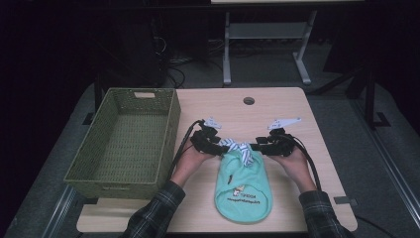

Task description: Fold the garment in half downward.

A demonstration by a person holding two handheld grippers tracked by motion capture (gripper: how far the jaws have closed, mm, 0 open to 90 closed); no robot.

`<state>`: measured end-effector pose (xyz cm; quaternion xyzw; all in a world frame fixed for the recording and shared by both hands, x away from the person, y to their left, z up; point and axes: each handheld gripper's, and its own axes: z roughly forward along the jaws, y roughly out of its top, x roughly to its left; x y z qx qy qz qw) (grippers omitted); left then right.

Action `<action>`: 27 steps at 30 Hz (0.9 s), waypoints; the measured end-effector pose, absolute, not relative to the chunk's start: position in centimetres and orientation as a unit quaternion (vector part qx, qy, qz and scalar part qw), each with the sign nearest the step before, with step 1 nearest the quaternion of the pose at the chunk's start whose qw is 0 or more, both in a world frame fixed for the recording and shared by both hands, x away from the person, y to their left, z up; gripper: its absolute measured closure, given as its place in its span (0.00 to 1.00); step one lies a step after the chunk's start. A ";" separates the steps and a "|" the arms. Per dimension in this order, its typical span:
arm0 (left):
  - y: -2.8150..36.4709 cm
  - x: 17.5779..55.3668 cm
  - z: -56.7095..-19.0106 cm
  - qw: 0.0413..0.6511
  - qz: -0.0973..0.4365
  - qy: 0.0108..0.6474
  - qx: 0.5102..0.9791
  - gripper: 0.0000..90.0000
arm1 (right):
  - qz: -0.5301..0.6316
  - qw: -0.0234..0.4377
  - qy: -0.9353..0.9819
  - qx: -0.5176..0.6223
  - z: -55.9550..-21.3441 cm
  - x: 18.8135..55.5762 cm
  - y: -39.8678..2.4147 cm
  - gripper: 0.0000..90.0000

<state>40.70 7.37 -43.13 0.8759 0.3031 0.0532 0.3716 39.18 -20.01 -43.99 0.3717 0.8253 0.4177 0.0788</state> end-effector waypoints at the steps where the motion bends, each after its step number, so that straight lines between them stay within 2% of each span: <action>1: 7.3 40.7 -43.3 0.371 0.053 0.305 0.876 0.49 | 0.416 0.076 0.826 0.372 -44.2 39.3 -20.0 0.62; 12: 7.0 41.5 -44.8 0.347 0.047 0.293 0.890 0.60 | 0.403 0.052 0.829 0.383 -46.1 40.4 -19.9 0.66; 21: 6.5 41.5 -45.5 0.332 0.034 0.287 0.898 0.81 | 0.392 0.051 0.839 0.373 -46.9 40.5 -19.8 0.84; 27: 6.6 41.6 -45.4 0.330 0.032 0.291 0.898 0.93 | 0.385 0.053 0.844 0.370 -47.0 40.4 -19.7 0.91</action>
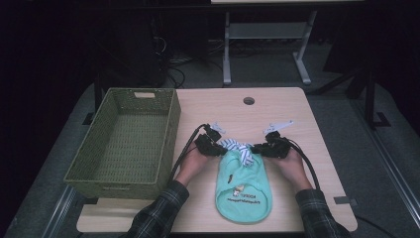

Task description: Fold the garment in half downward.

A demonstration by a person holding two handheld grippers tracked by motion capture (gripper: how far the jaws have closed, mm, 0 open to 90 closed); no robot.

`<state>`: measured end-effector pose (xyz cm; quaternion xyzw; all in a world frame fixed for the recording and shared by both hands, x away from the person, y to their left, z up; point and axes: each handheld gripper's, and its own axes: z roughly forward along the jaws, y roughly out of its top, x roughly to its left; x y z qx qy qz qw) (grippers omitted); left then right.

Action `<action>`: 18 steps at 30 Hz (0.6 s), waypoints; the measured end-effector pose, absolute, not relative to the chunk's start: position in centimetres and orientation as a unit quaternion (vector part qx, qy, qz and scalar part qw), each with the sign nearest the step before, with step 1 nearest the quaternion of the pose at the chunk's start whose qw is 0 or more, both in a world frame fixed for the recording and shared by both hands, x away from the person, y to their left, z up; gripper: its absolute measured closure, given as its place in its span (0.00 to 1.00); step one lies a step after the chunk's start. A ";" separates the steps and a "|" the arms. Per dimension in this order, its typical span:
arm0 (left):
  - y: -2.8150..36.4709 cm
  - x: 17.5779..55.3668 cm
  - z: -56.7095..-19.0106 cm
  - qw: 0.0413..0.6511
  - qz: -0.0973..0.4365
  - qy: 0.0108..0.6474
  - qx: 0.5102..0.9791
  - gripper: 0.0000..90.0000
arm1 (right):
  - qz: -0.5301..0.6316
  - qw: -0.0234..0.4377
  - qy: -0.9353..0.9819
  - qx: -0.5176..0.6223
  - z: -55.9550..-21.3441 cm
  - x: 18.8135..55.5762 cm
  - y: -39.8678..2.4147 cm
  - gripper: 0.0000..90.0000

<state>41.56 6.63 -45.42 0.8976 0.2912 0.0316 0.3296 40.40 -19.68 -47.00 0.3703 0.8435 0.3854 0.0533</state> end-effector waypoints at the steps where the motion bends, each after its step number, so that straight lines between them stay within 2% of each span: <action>1: 6.7 41.6 -45.4 0.331 0.031 0.295 0.896 0.94 | 0.385 0.053 0.844 0.370 -47.0 40.4 -19.7 0.92; 12: 7.1 41.7 -42.3 0.357 0.050 0.294 0.885 0.95 | 0.391 0.077 0.842 0.364 -45.1 40.1 -19.7 0.93; 18: 7.5 41.7 -39.7 0.378 0.075 0.281 0.879 0.96 | 0.412 0.100 0.834 0.354 -42.5 40.1 -20.1 0.94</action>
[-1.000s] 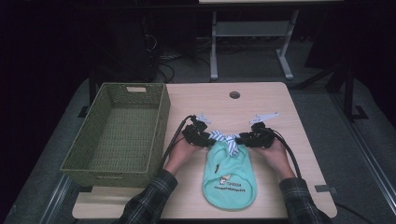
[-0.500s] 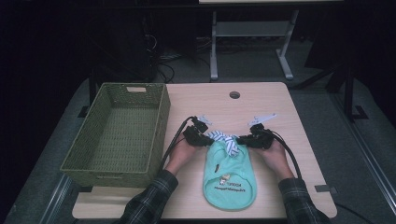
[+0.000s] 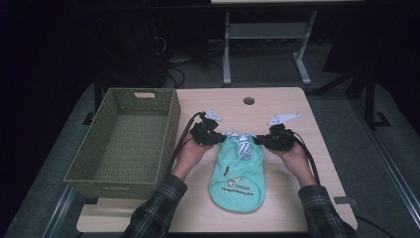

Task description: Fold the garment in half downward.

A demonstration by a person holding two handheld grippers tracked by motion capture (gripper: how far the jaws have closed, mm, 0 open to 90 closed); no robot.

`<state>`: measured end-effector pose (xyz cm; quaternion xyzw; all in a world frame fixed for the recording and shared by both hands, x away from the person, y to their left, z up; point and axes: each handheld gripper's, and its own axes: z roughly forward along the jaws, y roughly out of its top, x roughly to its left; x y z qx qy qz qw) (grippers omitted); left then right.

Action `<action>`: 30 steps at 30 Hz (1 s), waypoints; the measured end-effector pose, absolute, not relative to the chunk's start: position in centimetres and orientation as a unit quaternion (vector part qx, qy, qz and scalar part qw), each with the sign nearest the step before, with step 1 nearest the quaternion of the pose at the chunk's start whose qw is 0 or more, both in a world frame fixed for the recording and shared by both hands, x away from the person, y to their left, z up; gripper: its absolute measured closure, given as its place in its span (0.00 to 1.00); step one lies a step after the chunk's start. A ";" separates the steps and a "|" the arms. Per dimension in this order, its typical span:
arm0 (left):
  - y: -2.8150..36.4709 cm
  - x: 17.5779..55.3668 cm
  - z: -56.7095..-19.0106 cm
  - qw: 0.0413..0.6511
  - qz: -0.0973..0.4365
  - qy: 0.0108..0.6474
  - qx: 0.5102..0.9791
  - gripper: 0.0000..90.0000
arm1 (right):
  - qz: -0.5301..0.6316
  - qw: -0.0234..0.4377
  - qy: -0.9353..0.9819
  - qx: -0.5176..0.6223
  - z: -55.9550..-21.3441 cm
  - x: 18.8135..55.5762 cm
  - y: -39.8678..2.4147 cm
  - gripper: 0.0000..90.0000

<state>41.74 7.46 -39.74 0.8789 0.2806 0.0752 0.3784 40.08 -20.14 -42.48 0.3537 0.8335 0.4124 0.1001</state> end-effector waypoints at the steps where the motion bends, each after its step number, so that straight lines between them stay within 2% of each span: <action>1: 7.5 41.7 -39.3 0.379 0.079 0.279 0.879 0.96 | 0.411 0.100 0.835 0.352 -42.0 40.2 -20.2 0.94; 7: 7.5 41.5 -36.7 0.394 0.100 0.267 0.874 0.96 | 0.422 0.127 0.830 0.340 -39.5 40.3 -20.5 0.94; 17: 7.9 40.4 -34.6 0.420 0.135 0.263 0.858 0.95 | 0.443 0.171 0.818 0.326 -36.5 40.1 -20.2 0.94; 26: 7.8 38.7 -34.6 0.423 0.147 0.245 0.860 0.95 | 0.453 0.177 0.811 0.326 -36.9 39.4 -20.2 0.93; 27: 7.9 38.2 -34.7 0.424 0.145 0.243 0.860 0.94 | 0.456 0.163 0.811 0.329 -37.1 38.9 -20.1 0.93; 30: 8.2 37.7 -35.3 0.430 0.136 0.242 0.859 0.94 | 0.458 0.162 0.810 0.327 -37.5 38.4 -20.1 0.91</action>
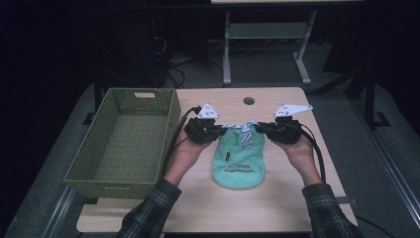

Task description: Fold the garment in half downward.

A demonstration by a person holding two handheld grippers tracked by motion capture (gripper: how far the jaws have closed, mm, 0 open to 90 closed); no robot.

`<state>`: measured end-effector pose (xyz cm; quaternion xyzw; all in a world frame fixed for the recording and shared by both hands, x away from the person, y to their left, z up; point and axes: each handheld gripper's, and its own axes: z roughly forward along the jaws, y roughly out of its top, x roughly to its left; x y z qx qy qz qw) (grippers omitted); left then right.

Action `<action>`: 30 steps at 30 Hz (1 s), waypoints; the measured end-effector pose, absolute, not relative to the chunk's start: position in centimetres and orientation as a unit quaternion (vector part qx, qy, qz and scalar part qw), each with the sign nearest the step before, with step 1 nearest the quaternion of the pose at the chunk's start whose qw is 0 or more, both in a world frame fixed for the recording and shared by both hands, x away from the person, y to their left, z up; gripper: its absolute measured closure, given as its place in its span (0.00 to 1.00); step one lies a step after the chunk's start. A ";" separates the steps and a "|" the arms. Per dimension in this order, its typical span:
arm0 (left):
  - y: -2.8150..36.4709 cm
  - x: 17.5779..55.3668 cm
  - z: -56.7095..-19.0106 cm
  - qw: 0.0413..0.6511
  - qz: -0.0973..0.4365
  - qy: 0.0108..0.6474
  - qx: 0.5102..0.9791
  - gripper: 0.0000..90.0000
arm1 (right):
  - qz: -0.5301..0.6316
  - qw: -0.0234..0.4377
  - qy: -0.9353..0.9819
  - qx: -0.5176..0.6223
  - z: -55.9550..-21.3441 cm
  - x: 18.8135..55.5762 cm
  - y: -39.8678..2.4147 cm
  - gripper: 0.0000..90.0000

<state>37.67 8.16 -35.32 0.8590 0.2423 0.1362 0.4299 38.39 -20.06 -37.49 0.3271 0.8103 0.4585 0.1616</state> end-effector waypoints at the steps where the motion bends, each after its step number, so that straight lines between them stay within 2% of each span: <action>1: 8.2 37.4 -35.6 0.430 0.136 0.243 0.859 0.94 | 0.459 0.162 0.811 0.326 -37.7 38.2 -20.0 0.91; 7: 8.5 36.5 -37.1 0.422 0.130 0.236 0.866 0.94 | 0.452 0.156 0.818 0.321 -38.9 36.9 -19.7 0.90; 30: 8.1 35.0 -39.4 0.386 0.113 0.214 0.890 0.93 | 0.444 0.135 0.827 0.319 -41.8 34.7 -19.9 0.90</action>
